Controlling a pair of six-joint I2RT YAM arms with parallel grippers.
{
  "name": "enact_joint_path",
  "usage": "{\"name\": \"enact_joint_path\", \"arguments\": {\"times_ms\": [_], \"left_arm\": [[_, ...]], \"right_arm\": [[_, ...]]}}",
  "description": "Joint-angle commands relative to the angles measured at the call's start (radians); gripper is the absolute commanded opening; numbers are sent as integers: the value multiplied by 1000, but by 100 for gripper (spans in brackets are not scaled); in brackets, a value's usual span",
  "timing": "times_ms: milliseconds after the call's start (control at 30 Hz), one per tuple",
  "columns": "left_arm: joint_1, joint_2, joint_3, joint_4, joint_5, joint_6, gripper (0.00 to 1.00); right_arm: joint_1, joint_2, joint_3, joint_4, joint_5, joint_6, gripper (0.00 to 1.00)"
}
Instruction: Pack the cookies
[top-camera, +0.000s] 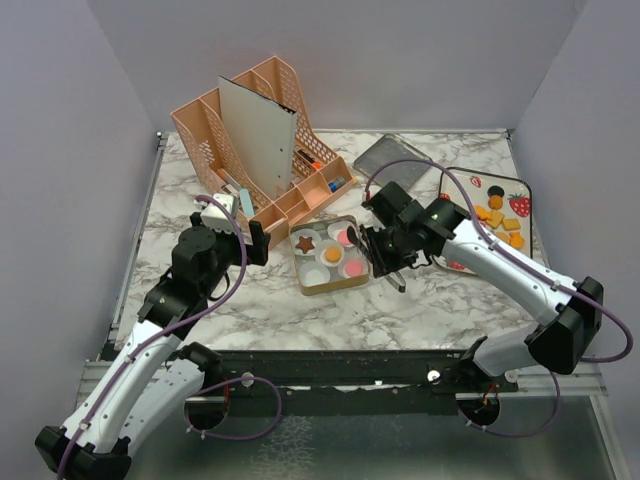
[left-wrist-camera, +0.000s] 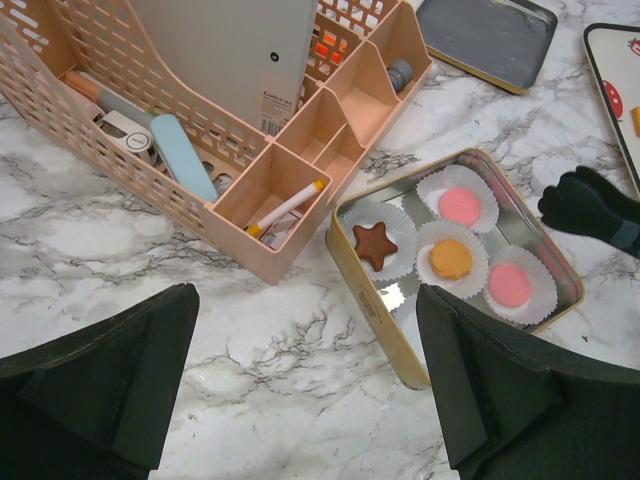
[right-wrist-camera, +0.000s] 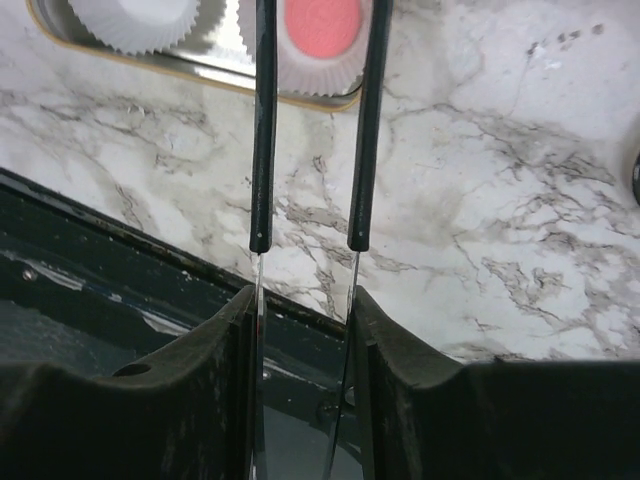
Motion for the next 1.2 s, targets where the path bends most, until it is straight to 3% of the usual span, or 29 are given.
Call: {"name": "enact_joint_path", "arguments": {"times_ms": [0,100,233,667,1167], "left_arm": [[5,-20,-15,19,6,5,99],[5,-29,-16,22,6,5,99],[5,-45,-24,30,4,8,99],[5,-83,-42,60,30,8,99],[-6,-98,-65,95,-6,-41,99]], "right_arm": [[5,-44,52,-19,169,62,39],[-9,-61,50,-56,278,94,38],[-91,-95,14,-59,308,102,39],[-515,-163,-126,-54,203,56,39],[-741,-143,-205,-26,120,7,39]]}}
